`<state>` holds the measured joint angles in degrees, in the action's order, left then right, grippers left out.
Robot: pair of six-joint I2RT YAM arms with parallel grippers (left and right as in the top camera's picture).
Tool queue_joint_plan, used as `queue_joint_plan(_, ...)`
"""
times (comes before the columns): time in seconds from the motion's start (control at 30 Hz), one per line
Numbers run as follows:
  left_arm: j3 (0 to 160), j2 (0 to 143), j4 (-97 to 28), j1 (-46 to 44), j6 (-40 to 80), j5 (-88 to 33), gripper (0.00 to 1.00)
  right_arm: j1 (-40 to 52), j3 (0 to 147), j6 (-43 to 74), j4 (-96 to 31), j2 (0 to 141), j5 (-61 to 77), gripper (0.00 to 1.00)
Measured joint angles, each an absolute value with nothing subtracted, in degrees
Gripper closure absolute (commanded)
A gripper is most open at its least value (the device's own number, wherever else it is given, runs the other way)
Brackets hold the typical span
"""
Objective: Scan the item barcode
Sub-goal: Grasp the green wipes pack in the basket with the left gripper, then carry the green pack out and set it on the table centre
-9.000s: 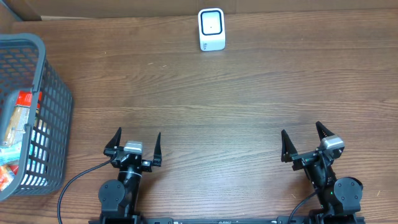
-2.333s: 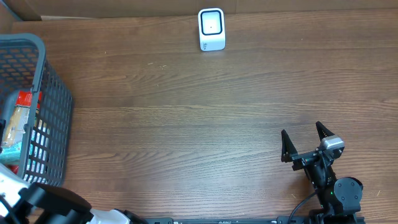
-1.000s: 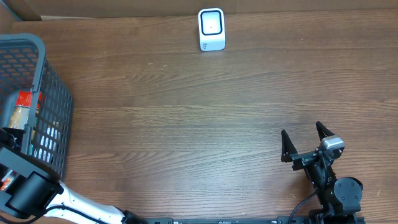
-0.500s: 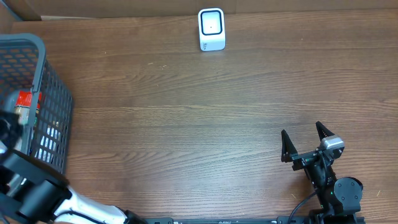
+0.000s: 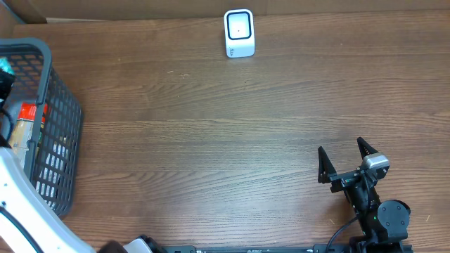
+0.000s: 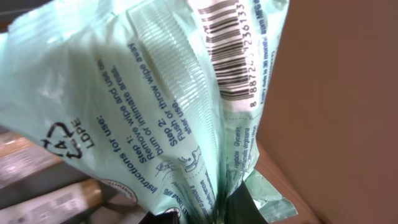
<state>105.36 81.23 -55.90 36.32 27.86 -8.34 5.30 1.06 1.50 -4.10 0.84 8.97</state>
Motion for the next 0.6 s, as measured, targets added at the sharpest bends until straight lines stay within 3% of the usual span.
queue_joint_plan(0.3, 105.25, 79.02, -63.05, 11.40, 20.64, -10.63, 0.96, 5.30, 1.06, 1.50, -4.10, 0.84, 8.97, 0.00)
queue_joint_plan(0.6, 99.96, 88.73, -68.10, -8.80, 17.78, -10.24, 0.96, 5.30, 1.06, 1.50, -4.10, 0.84, 8.95, 0.00)
